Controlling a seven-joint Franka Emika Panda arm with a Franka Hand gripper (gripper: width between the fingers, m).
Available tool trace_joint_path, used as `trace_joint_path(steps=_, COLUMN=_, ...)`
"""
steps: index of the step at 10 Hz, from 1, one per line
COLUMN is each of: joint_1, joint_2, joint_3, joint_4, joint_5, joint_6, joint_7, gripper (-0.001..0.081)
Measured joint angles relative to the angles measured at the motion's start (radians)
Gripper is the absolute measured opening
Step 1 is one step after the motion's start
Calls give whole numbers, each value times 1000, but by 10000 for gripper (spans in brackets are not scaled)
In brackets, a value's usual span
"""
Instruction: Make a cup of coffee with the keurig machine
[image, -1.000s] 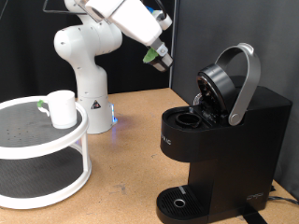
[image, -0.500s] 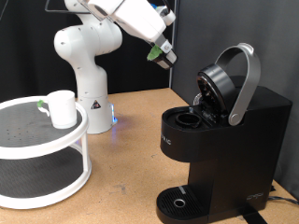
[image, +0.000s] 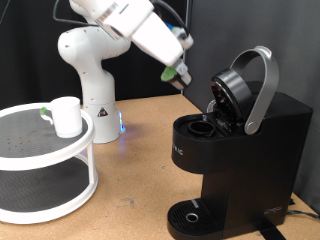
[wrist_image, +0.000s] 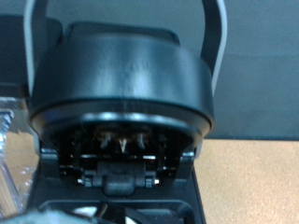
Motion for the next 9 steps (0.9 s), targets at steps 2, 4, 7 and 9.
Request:
trace_joint_path(steps=2, joint_1=5, joint_2=29, joint_3=21, joint_4=-20, joint_5=3, joint_6=51, joint_7=-8, gripper=470)
trace_joint_path(steps=4, joint_1=17, joint_2=58, joint_3=30, joint_4=-27, joint_5=25, joint_6=75, joint_7=-29, gripper=470)
trace_joint_path(steps=7, joint_1=24, joint_2=94, joint_3=49, joint_4=-40, joint_5=34, joint_6=120, joint_7=-39, gripper=470)
trace_joint_path(steps=9, joint_1=27, joint_2=122, joint_3=60, joint_4=-42, joint_5=40, joint_6=140, joint_7=-43, gripper=470)
